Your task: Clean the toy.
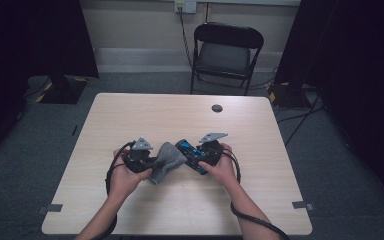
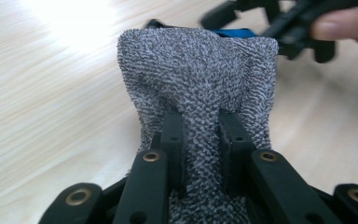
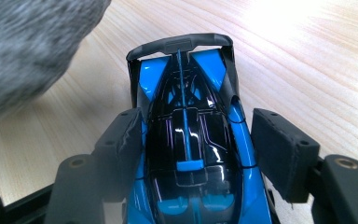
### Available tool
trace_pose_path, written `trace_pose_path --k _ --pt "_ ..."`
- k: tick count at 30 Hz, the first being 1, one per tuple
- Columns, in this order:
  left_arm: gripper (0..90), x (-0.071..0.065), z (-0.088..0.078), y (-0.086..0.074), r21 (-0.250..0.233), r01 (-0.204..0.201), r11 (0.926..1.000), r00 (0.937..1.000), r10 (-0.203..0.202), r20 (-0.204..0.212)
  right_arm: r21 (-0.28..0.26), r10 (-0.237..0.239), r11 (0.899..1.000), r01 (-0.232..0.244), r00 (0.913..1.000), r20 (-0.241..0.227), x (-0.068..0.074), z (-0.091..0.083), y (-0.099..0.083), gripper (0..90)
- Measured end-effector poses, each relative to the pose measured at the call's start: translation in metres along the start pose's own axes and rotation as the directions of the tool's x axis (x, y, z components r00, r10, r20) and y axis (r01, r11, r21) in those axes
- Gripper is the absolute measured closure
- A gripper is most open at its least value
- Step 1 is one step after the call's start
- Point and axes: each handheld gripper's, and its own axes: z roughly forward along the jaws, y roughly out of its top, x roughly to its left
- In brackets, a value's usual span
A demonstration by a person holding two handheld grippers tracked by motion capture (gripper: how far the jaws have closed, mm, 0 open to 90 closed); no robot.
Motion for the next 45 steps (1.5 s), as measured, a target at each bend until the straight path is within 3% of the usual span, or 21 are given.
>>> trace_pose_path --k 7,13,20,27,30,33,40,45 --pt "75.1 0.016 0.006 0.001 -0.034 0.046 0.9984 0.9970 -0.048 -0.061 0.002 0.000 1.000 0.000 1.0000 0.000 0.000 0.000 0.000 34.9" --pt "75.2 0.027 0.015 0.001 -0.043 0.079 0.9959 0.9903 -0.083 -0.111 -0.002 -0.001 1.000 0.001 1.0000 -0.001 0.000 0.000 0.000 34.9" --pt "75.1 0.035 0.026 0.002 -0.052 0.110 0.9926 0.9790 -0.117 -0.167 -0.006 -0.002 1.000 0.002 1.0000 -0.003 0.000 0.000 -0.001 34.9" --pt "74.9 0.036 0.038 -0.001 -0.013 0.121 0.9925 0.9675 -0.121 -0.222 -0.007 0.000 1.000 0.000 1.0000 -0.003 0.000 0.000 -0.001 35.0" --pt "74.8 0.037 0.043 -0.003 0.006 0.136 0.9907 0.9593 -0.130 -0.250 -0.007 0.000 1.000 0.000 1.0000 -0.003 0.000 0.000 -0.001 34.9" --pt "74.8 0.036 0.047 -0.004 0.033 0.128 0.9913 0.9603 -0.115 -0.254 -0.007 -0.001 1.000 0.001 1.0000 -0.003 0.000 0.000 -0.001 35.0" --pt "74.8 0.026 0.054 -0.007 0.093 0.091 0.9915 0.9723 -0.068 -0.224 -0.006 -0.002 1.000 0.002 1.0000 -0.003 0.000 0.000 -0.001 35.0" --pt "74.8 0.018 0.053 -0.008 0.112 0.075 0.9909 0.9782 -0.052 -0.201 -0.006 -0.001 1.000 0.001 1.0000 -0.003 0.000 0.000 -0.001 34.9"
